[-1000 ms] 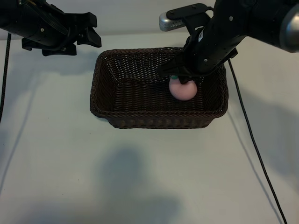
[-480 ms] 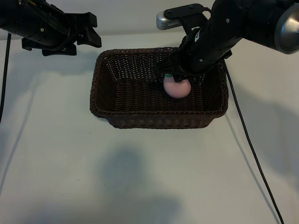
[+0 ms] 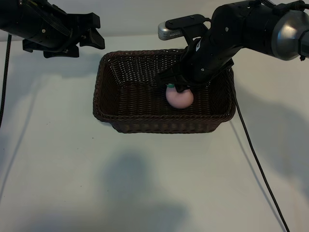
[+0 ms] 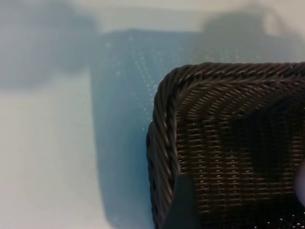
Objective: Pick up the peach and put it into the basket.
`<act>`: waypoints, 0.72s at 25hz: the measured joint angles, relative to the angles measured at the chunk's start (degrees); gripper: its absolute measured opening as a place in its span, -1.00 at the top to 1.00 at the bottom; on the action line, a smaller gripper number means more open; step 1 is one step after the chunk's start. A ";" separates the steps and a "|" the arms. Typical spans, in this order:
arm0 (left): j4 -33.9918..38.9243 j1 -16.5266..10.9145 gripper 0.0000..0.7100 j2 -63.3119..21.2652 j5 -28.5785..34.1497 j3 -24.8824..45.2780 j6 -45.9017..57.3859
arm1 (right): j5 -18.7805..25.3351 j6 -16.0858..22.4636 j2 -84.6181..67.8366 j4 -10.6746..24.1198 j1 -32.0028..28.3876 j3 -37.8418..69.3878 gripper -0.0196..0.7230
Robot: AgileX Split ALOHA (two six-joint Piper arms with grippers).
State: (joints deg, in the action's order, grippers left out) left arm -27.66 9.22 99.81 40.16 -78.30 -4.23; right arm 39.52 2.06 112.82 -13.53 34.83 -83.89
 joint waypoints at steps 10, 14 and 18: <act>0.00 0.00 -0.66 0.00 0.00 0.00 0.00 | 1.74 -1.12 0.17 0.17 0.00 -1.46 -0.30; 0.00 0.00 -0.66 0.00 0.00 0.00 0.00 | 6.20 -1.32 0.17 0.11 0.00 -5.79 -0.34; 0.00 0.00 -0.66 0.00 0.00 0.00 0.00 | 11.59 -1.32 0.17 1.15 0.00 -10.55 -0.34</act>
State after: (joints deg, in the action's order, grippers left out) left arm -27.66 9.22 99.81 40.16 -78.30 -4.23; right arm 51.11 0.74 112.99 -12.38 34.83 -94.44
